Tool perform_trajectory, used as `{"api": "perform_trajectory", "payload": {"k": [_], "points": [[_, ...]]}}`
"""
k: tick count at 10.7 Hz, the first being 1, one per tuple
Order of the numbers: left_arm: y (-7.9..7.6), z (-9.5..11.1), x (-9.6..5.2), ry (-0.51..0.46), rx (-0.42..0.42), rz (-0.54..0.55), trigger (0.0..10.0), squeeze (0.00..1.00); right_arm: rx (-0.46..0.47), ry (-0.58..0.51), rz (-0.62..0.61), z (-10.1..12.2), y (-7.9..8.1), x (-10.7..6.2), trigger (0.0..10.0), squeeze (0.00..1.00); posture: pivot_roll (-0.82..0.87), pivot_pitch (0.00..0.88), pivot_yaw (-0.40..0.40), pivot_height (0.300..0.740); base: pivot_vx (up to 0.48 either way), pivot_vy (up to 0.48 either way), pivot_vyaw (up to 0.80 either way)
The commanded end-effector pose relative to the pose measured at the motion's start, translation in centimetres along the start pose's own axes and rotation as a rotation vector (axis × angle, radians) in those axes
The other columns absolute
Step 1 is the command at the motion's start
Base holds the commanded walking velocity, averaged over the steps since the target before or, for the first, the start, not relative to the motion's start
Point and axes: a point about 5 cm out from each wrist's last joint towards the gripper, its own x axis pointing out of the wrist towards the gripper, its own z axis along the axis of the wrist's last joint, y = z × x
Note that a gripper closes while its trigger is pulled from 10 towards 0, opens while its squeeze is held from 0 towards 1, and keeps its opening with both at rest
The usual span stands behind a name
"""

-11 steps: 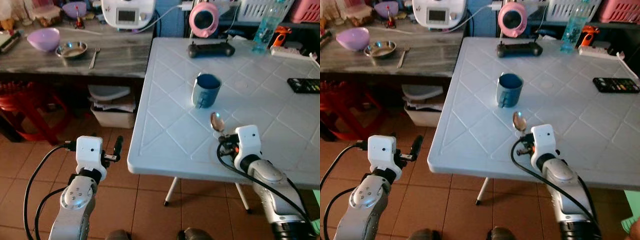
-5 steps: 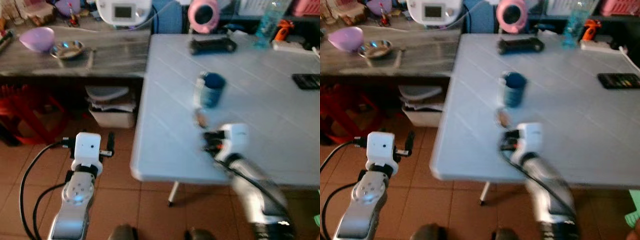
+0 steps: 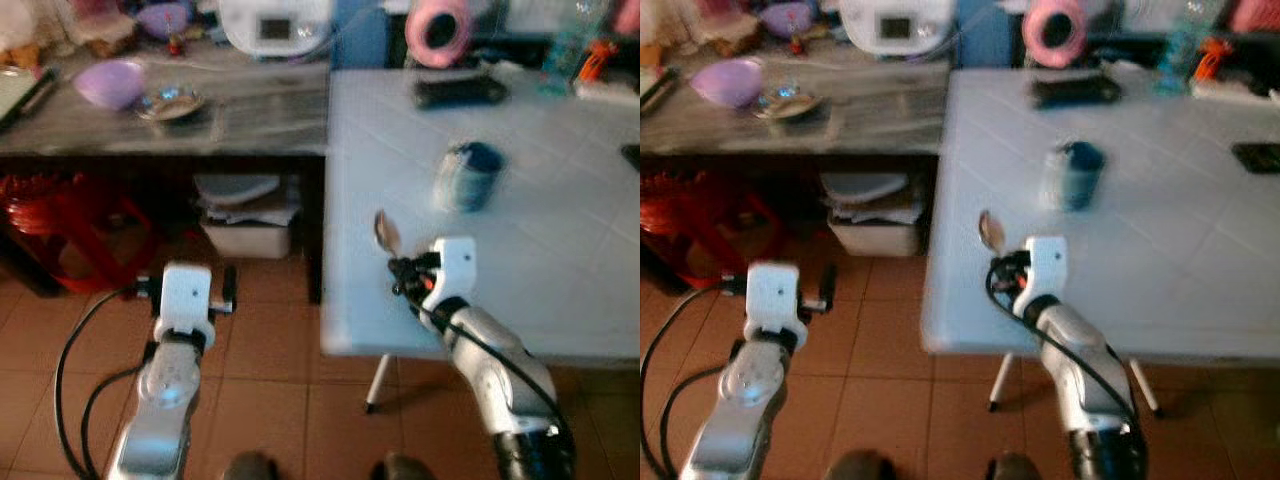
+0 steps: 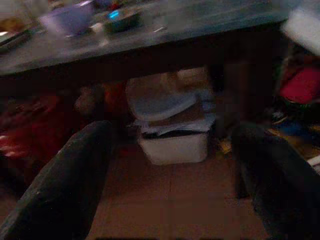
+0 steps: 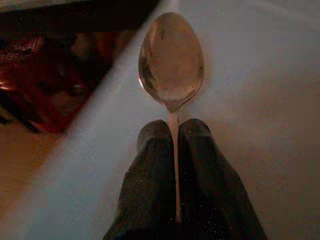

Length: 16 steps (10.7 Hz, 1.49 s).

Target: Setting the table

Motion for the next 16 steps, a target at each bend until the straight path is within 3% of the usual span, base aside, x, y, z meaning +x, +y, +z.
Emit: {"api": "perform_trajectory", "payload": {"k": [1,6,16], "points": [[0.0,0.2,0.2,-0.016,0.017,0.008,10.0,0.0,-0.024,-0.065,-0.02,1.0,-0.2,0.0,0.0,0.0,-0.04,0.025,0.034,0.74,0.0,0.48,0.0],[-1.4,0.7,0.6,-0.06,0.002,-0.045,10.0,0.0,-0.057,-0.182,-0.102,2.5,-1.3,-0.2,0.0,0.0,-0.05,0.018,0.025,0.74,0.184,0.404,0.0],[-1.7,1.1,1.1,-0.086,-0.007,-0.065,10.0,0.0,-0.107,-0.24,-0.149,3.2,-2.1,-0.4,0.0,0.0,-0.06,0.007,0.033,0.74,0.473,0.0,0.0]]}}
